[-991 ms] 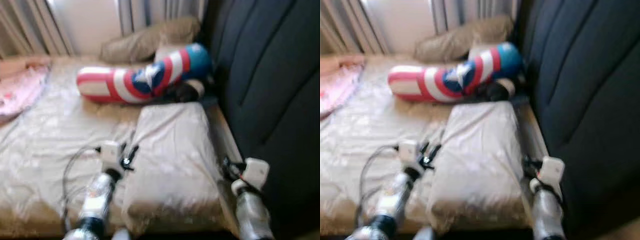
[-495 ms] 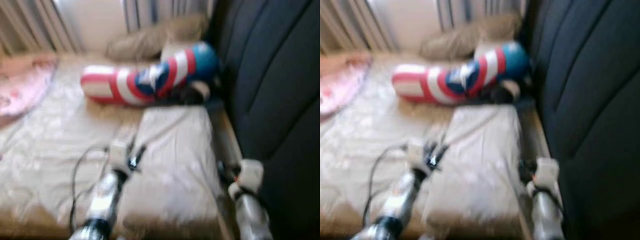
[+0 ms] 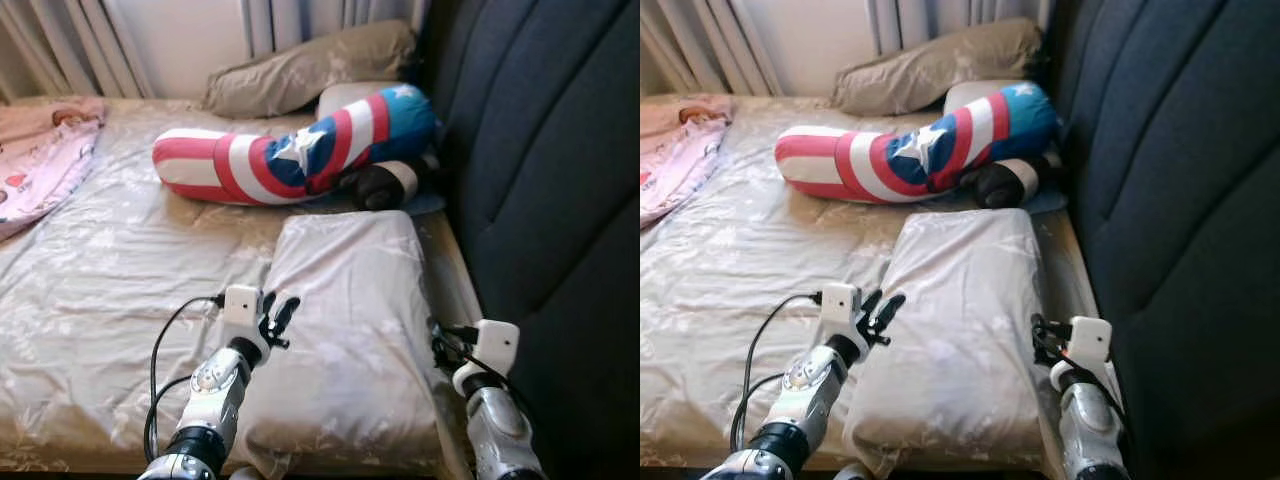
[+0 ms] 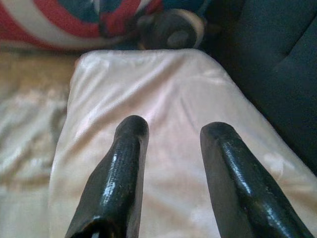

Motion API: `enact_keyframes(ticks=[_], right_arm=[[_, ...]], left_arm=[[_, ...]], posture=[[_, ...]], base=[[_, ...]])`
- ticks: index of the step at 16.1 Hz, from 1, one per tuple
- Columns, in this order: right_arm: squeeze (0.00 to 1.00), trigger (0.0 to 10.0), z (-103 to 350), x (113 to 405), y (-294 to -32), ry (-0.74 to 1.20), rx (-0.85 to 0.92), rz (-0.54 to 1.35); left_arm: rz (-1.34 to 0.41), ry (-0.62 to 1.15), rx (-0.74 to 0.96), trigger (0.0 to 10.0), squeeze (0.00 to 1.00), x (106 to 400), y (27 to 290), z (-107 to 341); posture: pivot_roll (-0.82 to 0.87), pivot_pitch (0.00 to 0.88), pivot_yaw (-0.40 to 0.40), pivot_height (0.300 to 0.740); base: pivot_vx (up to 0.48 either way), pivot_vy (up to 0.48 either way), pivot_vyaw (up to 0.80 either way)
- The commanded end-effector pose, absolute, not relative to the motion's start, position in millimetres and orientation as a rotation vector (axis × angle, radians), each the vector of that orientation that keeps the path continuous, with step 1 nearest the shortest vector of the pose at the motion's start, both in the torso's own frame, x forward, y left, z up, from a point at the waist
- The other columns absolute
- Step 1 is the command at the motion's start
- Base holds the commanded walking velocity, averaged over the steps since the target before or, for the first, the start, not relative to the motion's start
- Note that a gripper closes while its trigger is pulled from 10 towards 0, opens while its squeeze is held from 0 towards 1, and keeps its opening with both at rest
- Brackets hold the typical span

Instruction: Clean up the room

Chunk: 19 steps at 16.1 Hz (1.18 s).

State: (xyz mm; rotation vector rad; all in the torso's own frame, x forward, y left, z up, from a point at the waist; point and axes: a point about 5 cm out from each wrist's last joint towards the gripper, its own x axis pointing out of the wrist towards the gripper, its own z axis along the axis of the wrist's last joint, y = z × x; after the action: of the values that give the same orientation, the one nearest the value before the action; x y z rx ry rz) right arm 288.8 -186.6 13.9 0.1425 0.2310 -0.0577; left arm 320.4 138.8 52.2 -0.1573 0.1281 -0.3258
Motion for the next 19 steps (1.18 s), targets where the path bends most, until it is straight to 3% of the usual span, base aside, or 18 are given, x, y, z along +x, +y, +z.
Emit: enact_keyframes(ticks=[1, 3, 4, 8, 10, 19], right_arm=[[0.00, 10.0, 17, 295, -186, 0.243, 0.137, -0.053], [0.00, 10.0, 21, 303, -186, 0.268, 0.145, -0.048], [1.00, 10.0, 22, 308, -187, 0.316, 0.134, -0.028], [1.00, 10.0, 38, 325, -195, 0.324, 0.134, -0.019], [1.00, 10.0, 34, 325, -197, 0.392, 0.139, 0.001], [1.00, 10.0, 32, 321, -211, 0.441, 0.144, 0.039]], left_arm=[[-0.303, 0.154, -0.197, 10.0, 0.00, 325, 141, 52], [-0.321, 0.179, -0.216, 10.0, 0.00, 330, 138, 55], [-0.357, 0.200, -0.191, 10.0, 1.00, 333, 134, 56], [-0.407, 0.251, -0.173, 10.0, 1.00, 339, 133, 59], [-0.405, 0.290, -0.076, 10.0, 1.00, 340, 139, 57], [-0.289, 0.330, -0.176, 10.0, 1.00, 338, 159, 50]], posture=[[-0.02, 0.064, -0.027, 0.656], [-0.02, 0.086, -0.023, 0.656], [-0.02, 0.131, -0.018, 0.656], [-0.03, 0.209, -0.003, 0.656], [-0.02, 0.256, -0.010, 0.656], [-0.03, 0.340, -0.030, 0.656]], base=[[0.000, 0.000, 0.00], [0.000, 0.000, 0.00], [0.000, 0.000, 0.00], [0.000, 0.000, 0.00], [0.000, 0.000, 0.00], [0.000, 0.000, 0.00]])
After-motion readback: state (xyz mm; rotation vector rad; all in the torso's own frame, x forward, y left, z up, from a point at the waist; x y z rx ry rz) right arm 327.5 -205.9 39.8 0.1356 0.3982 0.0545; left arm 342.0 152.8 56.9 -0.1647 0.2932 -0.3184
